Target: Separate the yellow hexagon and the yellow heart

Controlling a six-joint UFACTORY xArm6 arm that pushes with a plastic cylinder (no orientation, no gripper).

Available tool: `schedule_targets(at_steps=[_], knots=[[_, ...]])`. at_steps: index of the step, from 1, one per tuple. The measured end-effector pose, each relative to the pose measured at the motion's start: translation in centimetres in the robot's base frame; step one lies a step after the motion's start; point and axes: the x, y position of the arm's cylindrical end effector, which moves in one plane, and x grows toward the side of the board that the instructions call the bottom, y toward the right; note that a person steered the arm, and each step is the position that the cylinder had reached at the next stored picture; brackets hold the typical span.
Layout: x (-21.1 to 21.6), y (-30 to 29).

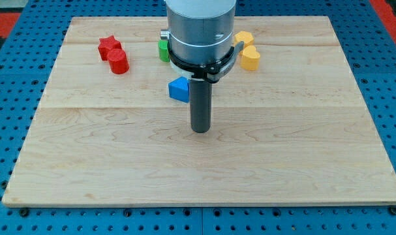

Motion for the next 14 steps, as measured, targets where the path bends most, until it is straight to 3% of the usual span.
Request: schedule_targets(at_steps=[11,12,14], knots=[[1.0,-0.6],[-0.3,0.6],[-10.1,10.0]])
